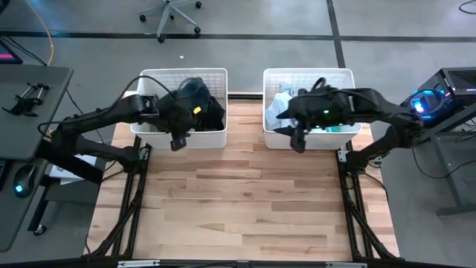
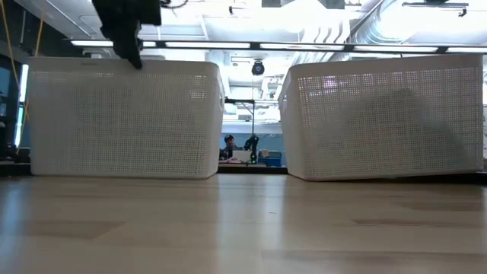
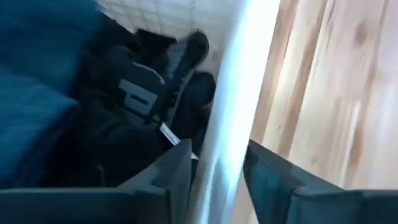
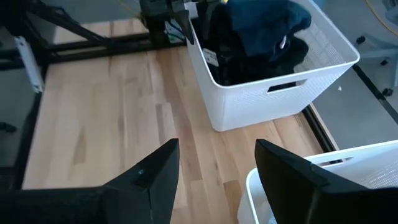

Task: Sort clothes
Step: Return to Home Position

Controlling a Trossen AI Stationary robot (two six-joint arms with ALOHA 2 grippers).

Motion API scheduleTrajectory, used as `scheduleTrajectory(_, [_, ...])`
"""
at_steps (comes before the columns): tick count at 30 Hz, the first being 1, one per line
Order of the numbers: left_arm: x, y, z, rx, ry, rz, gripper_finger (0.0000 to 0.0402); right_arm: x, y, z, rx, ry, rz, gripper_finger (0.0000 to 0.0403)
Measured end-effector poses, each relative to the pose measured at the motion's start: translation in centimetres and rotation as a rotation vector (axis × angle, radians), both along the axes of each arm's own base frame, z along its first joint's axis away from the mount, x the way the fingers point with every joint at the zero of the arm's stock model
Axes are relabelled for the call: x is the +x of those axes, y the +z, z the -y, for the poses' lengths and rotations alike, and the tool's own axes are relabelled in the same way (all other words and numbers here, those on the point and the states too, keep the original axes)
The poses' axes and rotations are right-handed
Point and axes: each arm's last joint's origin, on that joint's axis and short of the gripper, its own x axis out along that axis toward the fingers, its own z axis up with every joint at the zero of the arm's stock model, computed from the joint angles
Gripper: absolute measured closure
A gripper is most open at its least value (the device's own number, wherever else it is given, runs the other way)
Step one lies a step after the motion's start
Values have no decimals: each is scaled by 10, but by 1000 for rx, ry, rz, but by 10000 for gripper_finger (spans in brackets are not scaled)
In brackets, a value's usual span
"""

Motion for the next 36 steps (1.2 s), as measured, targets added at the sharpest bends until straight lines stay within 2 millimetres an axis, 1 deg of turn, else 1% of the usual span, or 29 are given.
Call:
scheduleTrajectory(3, [-3, 16, 4, -29, 77, 78, 247, -15, 9, -4, 12, 21, 37, 206])
scheduleTrajectory(5, [-6, 29, 8, -57, 107, 142, 237, -29, 14, -8, 29, 54, 55, 206])
scheduleTrajectory(8, [-11, 51, 16, -84, 132, 256, 233, -52, 21, -14, 76, 91, 71, 206])
scheduleTrajectory(12, [-19, 75, 24, -78, 159, 412, 233, -86, 31, -21, 144, 110, 119, 206])
scheduleTrajectory(16, [-27, 90, 28, -26, 178, 552, 235, -124, 42, -25, 212, 126, 212, 206])
scheduleTrajectory(19, [-30, 96, 28, 7, 200, 607, 236, -147, 45, -27, 249, 137, 279, 206])
scheduleTrajectory(23, [-31, 100, 28, 10, 223, 648, 236, -166, 28, -27, 304, 163, 330, 206])
scheduleTrajectory(29, [-29, 98, 28, -27, 267, 652, 236, -184, -18, -23, 414, 214, 434, 206])
scheduleTrajectory(33, [-27, 98, 27, -43, 285, 652, 236, -196, -49, -19, 507, 273, 561, 206])
scheduleTrajectory(36, [-27, 98, 27, -46, 302, 655, 236, -195, -75, -21, 563, 321, 671, 214])
